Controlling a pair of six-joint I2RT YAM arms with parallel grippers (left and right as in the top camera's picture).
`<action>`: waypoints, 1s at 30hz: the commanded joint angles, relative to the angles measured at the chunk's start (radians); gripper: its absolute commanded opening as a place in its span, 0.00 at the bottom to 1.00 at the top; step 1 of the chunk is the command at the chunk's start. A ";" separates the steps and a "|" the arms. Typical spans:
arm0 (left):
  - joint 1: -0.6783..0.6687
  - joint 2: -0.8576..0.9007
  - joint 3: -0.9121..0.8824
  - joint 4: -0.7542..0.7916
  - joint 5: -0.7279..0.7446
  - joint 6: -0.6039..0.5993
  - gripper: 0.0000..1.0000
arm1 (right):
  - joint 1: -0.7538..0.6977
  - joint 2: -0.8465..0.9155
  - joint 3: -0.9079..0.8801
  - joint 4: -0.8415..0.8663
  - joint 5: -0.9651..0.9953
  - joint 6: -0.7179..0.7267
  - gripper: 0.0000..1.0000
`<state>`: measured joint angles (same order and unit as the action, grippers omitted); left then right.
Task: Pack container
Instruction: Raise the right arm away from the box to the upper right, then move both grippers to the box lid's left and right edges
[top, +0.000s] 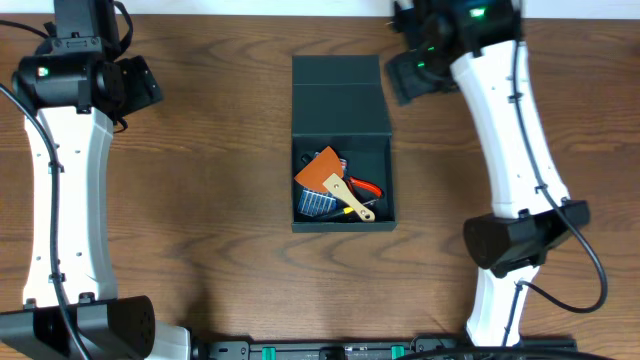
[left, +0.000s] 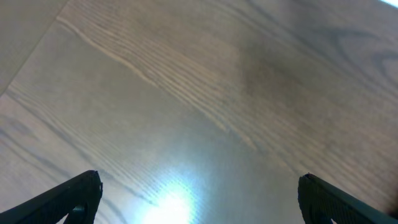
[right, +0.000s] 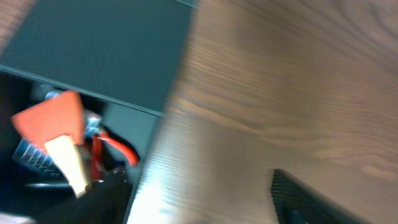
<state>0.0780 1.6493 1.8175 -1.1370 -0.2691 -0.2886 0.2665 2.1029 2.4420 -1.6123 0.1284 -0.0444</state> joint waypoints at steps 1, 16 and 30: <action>0.004 -0.006 0.004 0.024 -0.003 -0.005 0.99 | -0.065 -0.016 0.015 -0.028 0.047 0.049 0.02; 0.004 -0.005 -0.031 0.085 0.362 0.125 0.06 | -0.234 -0.016 0.005 0.009 -0.082 -0.060 0.02; -0.052 0.012 -0.343 0.359 0.963 0.552 0.06 | -0.288 -0.016 -0.407 0.274 -0.554 -0.293 0.01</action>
<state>0.0212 1.6493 1.5414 -0.8043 0.5079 0.1539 0.0006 2.1006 2.1399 -1.3712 -0.2428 -0.2573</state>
